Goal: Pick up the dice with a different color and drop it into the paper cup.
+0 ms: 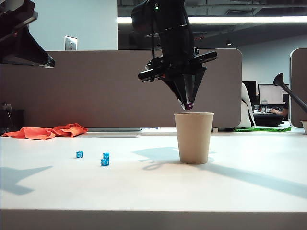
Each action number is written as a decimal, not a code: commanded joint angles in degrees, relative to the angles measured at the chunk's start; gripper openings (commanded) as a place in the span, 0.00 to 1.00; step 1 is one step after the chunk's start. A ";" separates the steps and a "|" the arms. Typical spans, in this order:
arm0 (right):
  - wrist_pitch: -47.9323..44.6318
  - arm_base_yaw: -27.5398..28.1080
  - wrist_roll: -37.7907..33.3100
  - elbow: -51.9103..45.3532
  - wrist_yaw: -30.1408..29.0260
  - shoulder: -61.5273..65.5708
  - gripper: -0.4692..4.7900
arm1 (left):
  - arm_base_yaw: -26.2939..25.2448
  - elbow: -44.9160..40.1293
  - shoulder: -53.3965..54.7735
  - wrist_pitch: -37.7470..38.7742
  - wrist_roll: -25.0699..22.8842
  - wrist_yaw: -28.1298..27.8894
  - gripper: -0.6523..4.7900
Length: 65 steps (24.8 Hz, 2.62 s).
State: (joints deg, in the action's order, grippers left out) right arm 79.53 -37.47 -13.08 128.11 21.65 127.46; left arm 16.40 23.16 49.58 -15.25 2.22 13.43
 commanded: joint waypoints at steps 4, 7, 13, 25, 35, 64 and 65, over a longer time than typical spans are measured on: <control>0.13 -0.11 -0.68 0.22 -2.51 -0.61 0.19 | 0.02 0.31 -0.11 -0.74 -0.04 0.09 0.11; 0.17 -0.11 -0.92 0.22 -3.30 -0.61 0.19 | 0.02 0.31 -0.11 -0.72 -0.07 0.09 0.11; 0.20 -0.11 -1.09 0.22 -5.97 -0.61 0.19 | 0.02 0.31 -0.11 -0.74 -0.07 0.07 0.11; 0.20 -0.04 -0.42 0.15 -6.14 -0.59 0.44 | 0.02 0.31 -0.11 -1.22 -0.07 0.07 0.11; -0.15 -0.04 -0.37 0.28 -4.63 -0.61 0.43 | 0.02 0.31 -0.11 -1.60 -0.04 0.07 0.11; -12.96 3.87 8.46 15.26 -3.08 -14.99 0.08 | 0.02 0.31 -0.13 -5.05 2.99 -0.76 0.11; -12.52 4.50 8.96 15.26 -3.56 -15.65 0.08 | 0.02 0.31 -0.13 -5.05 2.99 -0.76 0.11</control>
State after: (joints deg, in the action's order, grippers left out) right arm 66.28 -33.61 -5.28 143.17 19.20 112.84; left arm 16.40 23.18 49.56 -19.49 4.97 12.80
